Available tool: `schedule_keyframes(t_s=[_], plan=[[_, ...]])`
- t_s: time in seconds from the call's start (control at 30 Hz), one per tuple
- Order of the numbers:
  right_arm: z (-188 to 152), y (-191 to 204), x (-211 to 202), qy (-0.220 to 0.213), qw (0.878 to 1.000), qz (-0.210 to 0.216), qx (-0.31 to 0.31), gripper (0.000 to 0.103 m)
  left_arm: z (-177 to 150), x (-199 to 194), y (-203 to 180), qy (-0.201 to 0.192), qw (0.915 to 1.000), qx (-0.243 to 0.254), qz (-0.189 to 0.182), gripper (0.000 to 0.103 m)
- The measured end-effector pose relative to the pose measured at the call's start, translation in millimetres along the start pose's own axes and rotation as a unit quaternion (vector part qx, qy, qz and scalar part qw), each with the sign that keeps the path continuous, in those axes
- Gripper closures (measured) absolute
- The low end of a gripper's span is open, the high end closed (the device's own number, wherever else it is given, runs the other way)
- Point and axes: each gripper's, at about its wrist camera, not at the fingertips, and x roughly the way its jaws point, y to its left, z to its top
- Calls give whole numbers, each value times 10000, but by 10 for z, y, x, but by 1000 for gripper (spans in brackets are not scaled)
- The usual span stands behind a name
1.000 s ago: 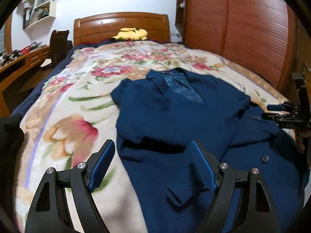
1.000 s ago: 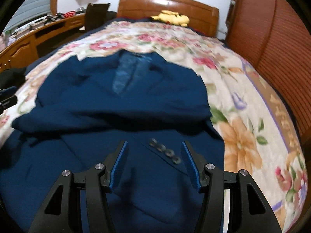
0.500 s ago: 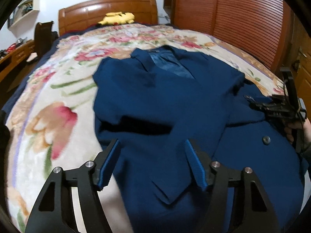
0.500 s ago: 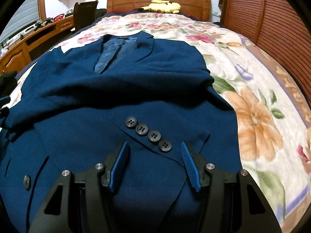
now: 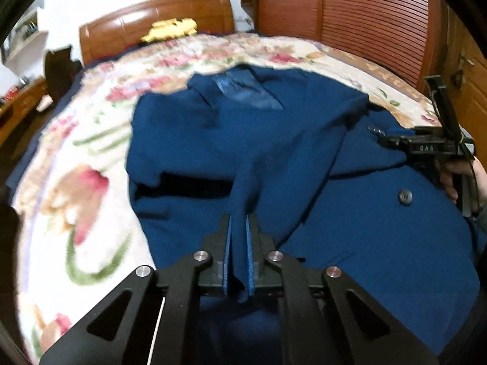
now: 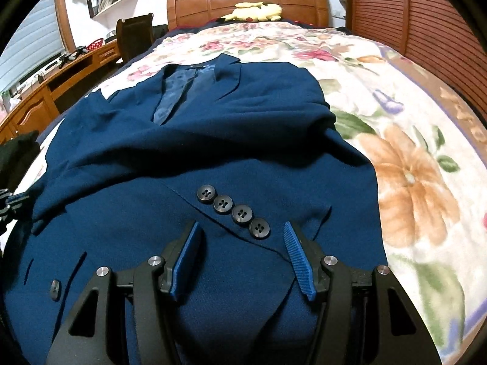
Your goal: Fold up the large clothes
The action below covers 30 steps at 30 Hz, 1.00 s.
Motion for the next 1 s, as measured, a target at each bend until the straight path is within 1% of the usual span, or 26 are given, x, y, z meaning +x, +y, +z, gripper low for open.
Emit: schedule_keyframes(t_s=[0.03,0.1,0.2,0.27,0.37,0.5,0.63,0.7,0.8,0.9,0.97,1.0], plan=[[0,-2,-3,-2,10000,5,5,44,18,-88,-45,-129,9999,-5,89,94],[-2,-1,-13,-20,10000,-7,3,44,40,-290,-161,-379,9992,-24,140,94],[-3,58,-126,-136,9998,-144,-22,44,33,-550,-376,-559,9980,124,275,94],[-8,91,-264,-305,9993,-237,2,44,21,-646,-464,-572,9980,144,243,94],[-12,127,-448,-375,9992,-114,108,44,-24,-727,-599,-542,9984,105,133,94],[-123,205,-709,-534,9985,-131,-14,44,-133,-767,-783,-498,9987,42,88,94],[-329,200,-881,-493,9984,-177,-195,44,-214,-833,-946,-431,9991,12,14,94],[-417,200,-954,-435,9984,-191,-299,44,-243,-903,-1023,-418,9991,4,57,94],[-539,202,-1140,-475,9976,-264,-424,44,-264,-997,-1115,-411,9991,-14,81,94],[-619,171,-1267,-520,9972,-180,-510,44,-232,-1051,-1164,-463,9988,111,143,94],[-606,175,-1331,-606,9962,-182,-605,44,-206,-1054,-1121,-495,9986,60,169,89],[-595,154,-1349,-656,9962,-161,-559,44,-177,-1064,-1082,-544,9983,-32,211,86]])
